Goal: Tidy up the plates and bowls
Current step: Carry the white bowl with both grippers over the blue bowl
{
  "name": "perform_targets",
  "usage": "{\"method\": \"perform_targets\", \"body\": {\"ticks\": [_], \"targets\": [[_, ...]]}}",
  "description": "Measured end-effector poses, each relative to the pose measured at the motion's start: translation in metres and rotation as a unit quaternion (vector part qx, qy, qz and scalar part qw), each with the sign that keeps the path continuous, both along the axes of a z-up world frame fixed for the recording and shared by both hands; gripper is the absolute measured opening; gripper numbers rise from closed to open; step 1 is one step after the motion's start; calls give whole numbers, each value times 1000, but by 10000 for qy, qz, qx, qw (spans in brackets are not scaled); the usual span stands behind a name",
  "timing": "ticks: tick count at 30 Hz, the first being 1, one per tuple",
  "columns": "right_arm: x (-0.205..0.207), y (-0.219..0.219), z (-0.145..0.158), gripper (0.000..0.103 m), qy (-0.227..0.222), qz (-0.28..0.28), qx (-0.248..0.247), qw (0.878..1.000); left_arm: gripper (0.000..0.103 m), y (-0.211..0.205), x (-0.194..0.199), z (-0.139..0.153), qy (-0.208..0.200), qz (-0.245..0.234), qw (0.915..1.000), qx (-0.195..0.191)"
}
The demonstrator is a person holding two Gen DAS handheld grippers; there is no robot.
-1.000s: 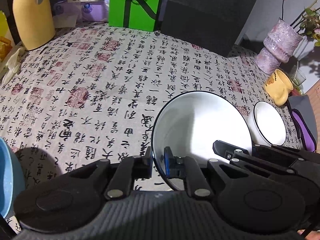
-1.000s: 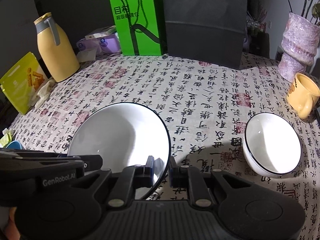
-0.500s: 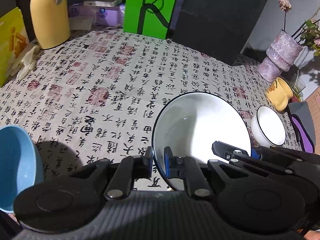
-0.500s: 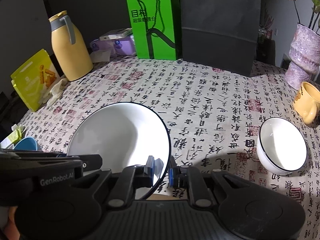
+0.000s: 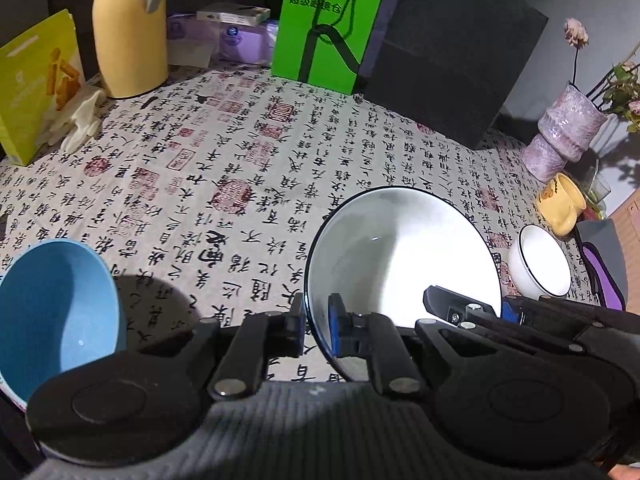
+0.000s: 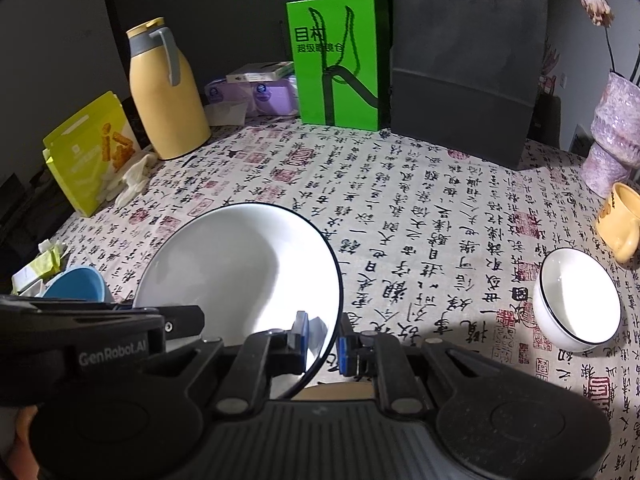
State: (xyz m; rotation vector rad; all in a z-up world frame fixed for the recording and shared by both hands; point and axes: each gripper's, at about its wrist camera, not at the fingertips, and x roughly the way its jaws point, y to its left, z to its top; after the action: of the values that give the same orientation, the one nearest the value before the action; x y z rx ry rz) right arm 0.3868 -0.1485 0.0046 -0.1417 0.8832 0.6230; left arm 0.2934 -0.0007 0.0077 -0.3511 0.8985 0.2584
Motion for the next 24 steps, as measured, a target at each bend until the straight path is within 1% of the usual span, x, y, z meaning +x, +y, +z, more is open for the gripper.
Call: {"method": "perform_targets", "body": {"ticks": [24], "targets": [[-48,53,20,14,-212,348,3,9992,12,51,-58,15,-297,412,9987,-77]]}}
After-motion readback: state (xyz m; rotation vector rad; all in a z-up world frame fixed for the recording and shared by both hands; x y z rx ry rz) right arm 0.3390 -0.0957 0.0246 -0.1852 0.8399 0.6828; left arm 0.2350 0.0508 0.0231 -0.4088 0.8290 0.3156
